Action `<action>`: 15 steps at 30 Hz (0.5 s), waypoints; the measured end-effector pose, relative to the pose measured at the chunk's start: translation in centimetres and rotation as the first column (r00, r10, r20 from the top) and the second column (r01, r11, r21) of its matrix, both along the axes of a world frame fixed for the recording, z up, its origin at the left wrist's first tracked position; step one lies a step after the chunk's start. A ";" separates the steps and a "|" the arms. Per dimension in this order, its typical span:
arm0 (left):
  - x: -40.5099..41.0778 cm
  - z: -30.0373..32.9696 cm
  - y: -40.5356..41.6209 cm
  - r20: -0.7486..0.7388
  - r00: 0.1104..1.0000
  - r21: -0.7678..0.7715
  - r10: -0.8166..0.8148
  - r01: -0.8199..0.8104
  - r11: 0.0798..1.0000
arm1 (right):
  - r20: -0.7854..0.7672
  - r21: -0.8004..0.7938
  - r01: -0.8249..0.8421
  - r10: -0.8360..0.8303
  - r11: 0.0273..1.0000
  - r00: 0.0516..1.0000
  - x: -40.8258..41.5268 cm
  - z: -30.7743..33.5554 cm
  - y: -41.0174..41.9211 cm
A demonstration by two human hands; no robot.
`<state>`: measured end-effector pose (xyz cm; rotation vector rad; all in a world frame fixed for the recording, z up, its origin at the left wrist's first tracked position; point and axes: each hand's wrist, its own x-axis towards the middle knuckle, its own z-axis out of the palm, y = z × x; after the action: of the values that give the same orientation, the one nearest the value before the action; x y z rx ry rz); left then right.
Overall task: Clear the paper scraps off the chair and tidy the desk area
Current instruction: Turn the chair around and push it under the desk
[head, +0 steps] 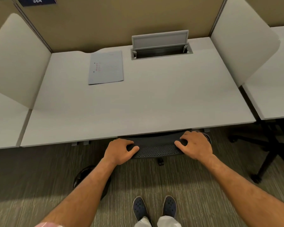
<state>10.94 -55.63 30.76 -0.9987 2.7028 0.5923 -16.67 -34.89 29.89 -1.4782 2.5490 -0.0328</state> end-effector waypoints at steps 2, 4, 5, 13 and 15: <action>-0.3 -0.2 0.2 0.017 1.000 -0.014 -0.005 0.005 1.000 | -0.009 -0.016 0.004 -0.005 1.000 1.000 -0.3 -0.4 0.4; -0.5 -0.2 0.0 0.032 0.999 -0.003 -0.003 0.003 1.000 | 0.001 -0.009 -0.009 0.009 1.000 1.000 -0.5 -0.3 0.2; -0.5 -0.2 0.0 0.035 0.999 -0.003 -0.001 0.001 1.000 | -0.003 -0.003 -0.013 0.013 1.000 1.000 -0.5 -0.4 0.2; -0.7 0.7 0.1 0.061 0.998 0.013 0.011 -0.012 1.000 | 0.037 0.071 -0.011 0.008 0.997 0.999 -0.5 0.4 -0.1; -0.8 1.5 -0.1 0.068 0.997 0.023 0.031 -0.032 0.999 | 0.101 0.067 0.014 -0.020 0.998 0.995 -0.8 1.2 -0.4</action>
<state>10.11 -55.73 32.29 -1.0380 2.6195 0.5841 -17.45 -35.29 31.06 -1.3941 2.4577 -0.0257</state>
